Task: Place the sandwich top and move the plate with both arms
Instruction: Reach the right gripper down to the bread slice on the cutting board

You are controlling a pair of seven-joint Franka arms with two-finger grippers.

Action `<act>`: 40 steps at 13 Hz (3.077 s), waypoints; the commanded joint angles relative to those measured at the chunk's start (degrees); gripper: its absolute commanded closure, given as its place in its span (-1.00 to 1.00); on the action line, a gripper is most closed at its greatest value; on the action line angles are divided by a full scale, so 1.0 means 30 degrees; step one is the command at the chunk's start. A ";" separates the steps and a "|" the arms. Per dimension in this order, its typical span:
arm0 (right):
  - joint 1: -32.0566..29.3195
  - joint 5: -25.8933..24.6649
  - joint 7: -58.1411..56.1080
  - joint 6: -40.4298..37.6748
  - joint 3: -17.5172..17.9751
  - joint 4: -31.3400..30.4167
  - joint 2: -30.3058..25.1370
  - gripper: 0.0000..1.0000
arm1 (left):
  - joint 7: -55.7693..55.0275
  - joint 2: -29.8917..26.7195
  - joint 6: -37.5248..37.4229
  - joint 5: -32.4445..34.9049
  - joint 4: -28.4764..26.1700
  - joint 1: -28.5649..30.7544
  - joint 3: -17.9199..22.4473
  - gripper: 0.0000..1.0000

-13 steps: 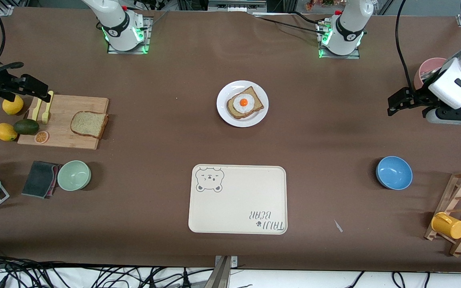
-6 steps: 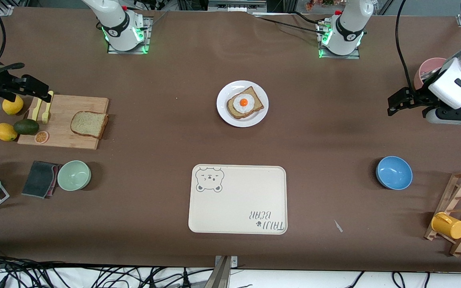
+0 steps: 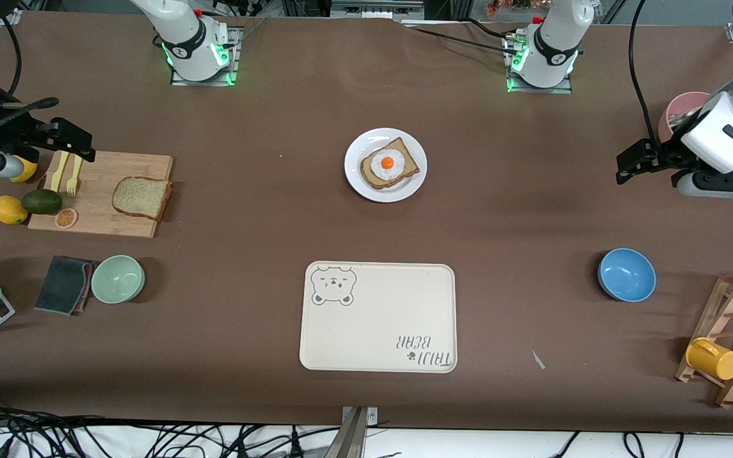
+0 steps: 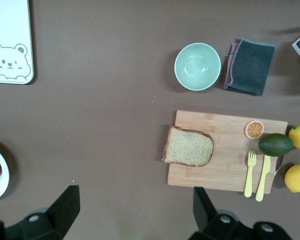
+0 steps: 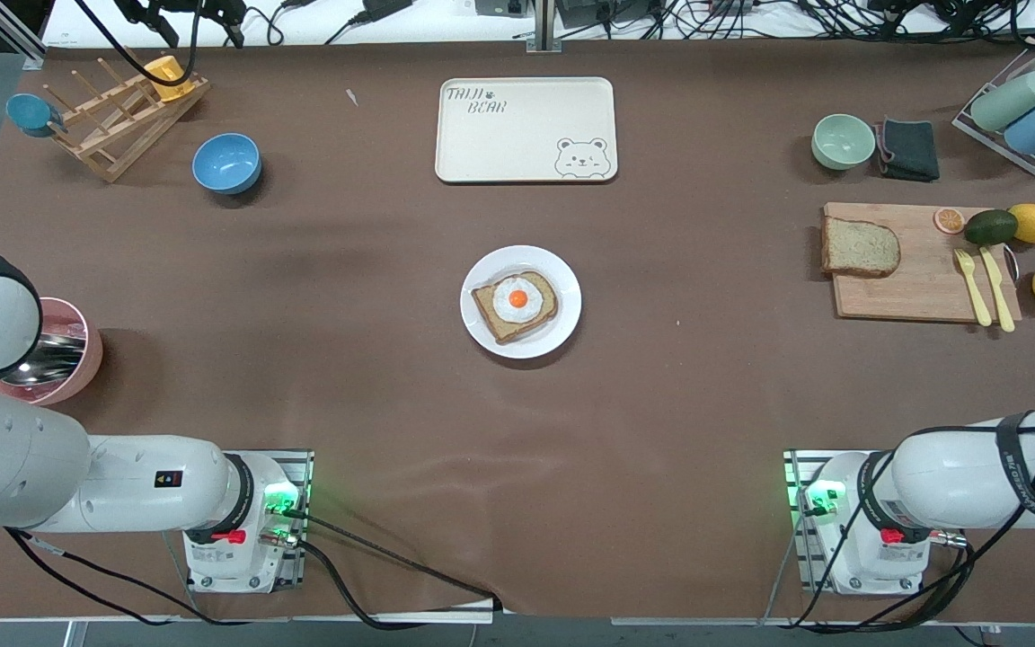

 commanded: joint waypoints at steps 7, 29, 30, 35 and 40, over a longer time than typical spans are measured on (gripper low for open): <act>-0.0203 -0.2736 0.2406 0.4349 0.1751 -0.5442 -0.0068 -1.00 | -0.0195 -0.0282 0.0086 0.0579 -0.0129 0.0046 -0.0165 -1.00; -0.0320 -1.5630 2.0344 0.6665 0.4656 -1.0576 0.8630 -0.13 | -0.0195 -0.0282 0.0057 0.0579 -0.0129 -0.0100 -0.0194 -1.00; -0.0320 -1.5631 2.0759 0.6665 0.4685 -1.0575 0.8692 -0.13 | -0.0224 -0.0282 0.0057 0.0579 -0.0129 -0.0129 -0.0223 -1.00; -0.0320 -1.5602 2.0880 0.6665 0.4657 -1.0663 0.8897 0.06 | -0.0166 -0.0282 0.0057 0.0579 -0.0129 -0.0129 -0.0223 -1.00; -0.0320 -1.5660 2.1085 0.6607 0.4627 -1.0663 0.9335 0.07 | -0.0166 -0.0282 0.0057 0.0550 -0.0129 -0.0129 -0.0223 -1.00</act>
